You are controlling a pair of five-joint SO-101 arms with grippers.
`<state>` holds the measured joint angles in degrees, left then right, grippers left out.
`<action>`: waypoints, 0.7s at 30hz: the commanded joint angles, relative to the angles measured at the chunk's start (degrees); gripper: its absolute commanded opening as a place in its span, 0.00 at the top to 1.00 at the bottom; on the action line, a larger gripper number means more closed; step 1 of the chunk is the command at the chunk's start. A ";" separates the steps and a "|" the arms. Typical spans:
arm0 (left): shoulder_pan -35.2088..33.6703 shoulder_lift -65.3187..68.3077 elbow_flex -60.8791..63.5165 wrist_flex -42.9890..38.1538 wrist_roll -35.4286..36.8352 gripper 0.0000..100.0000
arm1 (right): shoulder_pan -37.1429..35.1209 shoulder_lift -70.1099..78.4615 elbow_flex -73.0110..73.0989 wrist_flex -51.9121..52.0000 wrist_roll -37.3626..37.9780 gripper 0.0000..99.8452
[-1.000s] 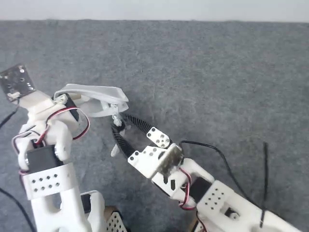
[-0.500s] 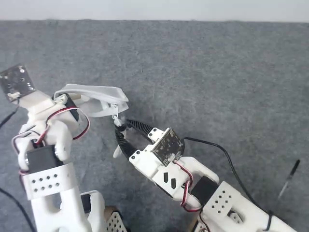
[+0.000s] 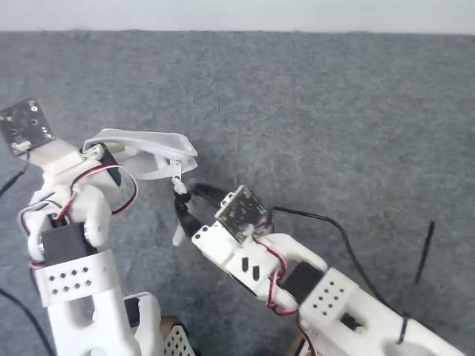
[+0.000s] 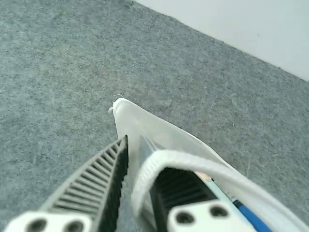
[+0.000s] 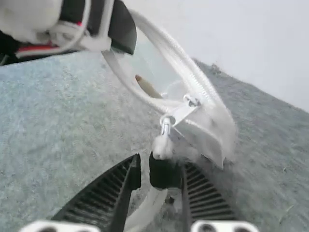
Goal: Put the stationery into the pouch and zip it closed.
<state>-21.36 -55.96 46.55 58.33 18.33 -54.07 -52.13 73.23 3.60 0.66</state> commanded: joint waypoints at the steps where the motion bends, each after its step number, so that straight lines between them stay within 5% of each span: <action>1: -0.18 -0.62 -1.36 -2.20 0.00 0.97 | 0.75 3.03 -5.10 -0.48 -1.41 0.89; 21: -0.18 -0.62 -1.36 -2.20 -0.09 0.97 | 2.86 4.53 -3.43 -9.27 -5.54 0.89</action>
<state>-21.36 -55.96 46.55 58.24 18.33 -51.78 -47.82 70.42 -4.22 -4.26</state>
